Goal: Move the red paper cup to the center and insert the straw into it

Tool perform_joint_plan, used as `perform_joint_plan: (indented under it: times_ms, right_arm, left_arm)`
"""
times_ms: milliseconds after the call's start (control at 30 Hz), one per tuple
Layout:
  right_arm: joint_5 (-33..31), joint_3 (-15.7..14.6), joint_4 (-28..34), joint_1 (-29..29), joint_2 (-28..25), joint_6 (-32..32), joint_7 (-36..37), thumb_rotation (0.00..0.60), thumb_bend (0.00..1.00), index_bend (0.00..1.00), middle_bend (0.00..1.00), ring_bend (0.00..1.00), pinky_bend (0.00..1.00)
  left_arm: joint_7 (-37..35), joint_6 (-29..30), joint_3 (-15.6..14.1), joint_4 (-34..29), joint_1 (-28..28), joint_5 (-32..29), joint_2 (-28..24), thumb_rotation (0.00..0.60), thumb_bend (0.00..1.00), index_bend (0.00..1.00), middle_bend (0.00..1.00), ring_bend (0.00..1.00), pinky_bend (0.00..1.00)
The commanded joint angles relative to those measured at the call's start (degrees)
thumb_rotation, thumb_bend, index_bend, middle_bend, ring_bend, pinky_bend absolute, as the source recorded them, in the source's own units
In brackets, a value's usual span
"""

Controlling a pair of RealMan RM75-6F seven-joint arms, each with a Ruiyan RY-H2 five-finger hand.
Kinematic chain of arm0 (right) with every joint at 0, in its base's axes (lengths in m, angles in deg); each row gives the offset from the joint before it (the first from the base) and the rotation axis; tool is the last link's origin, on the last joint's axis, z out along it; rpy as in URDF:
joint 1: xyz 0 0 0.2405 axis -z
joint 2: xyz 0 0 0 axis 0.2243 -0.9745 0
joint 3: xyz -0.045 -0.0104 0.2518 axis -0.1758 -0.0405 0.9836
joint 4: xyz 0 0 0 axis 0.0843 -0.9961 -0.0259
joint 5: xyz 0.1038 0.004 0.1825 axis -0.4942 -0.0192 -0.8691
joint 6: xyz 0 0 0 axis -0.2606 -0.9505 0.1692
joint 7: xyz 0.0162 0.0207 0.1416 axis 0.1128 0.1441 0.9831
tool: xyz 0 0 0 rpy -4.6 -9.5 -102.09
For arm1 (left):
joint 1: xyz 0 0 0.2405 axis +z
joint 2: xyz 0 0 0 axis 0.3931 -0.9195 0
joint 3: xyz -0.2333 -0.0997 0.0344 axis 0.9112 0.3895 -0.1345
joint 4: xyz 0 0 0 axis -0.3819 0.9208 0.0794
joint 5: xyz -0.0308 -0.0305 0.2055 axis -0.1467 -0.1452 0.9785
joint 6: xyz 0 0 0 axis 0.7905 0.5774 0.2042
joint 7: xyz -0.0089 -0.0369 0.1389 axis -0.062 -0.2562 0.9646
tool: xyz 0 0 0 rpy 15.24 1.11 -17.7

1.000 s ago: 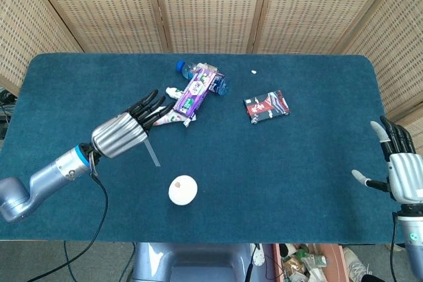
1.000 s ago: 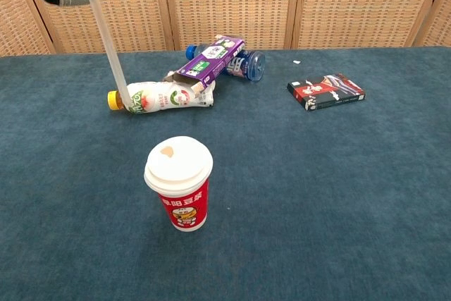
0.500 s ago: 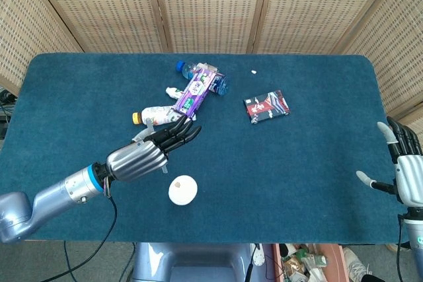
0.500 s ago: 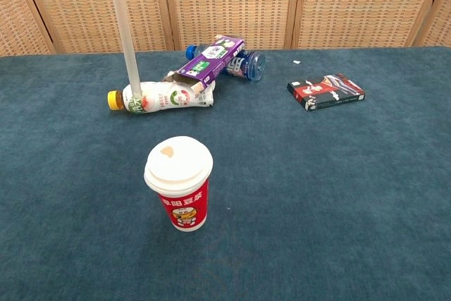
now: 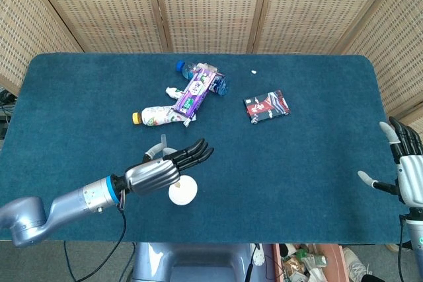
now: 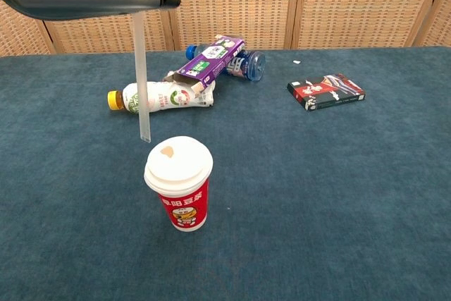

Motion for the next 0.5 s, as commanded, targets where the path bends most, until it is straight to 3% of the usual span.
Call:
perform_joint_plan:
  times_ms: [33, 500]
  right_arm:
    - [0.0, 0.0, -0.1, 0.0, 0.0, 0.1, 0.1, 0.600, 0.00, 0.00, 0.00, 0.00, 0.00]
    - [-0.1, 0.2, -0.2, 0.2, -0.3, 0.1, 0.7, 0.600, 0.00, 0.00, 0.00, 0.00, 0.00]
  left_arm:
    - [0.7, -1.0, 0.3, -0.3, -0.1, 0.2, 1.1, 0.600, 0.35, 0.64, 0.00, 0.00, 0.00]
    - [2.4, -3.7, 2.0, 0.3, 0.0, -0.4, 3.5, 0.600, 0.35, 0.64, 0.00, 0.00, 0.00]
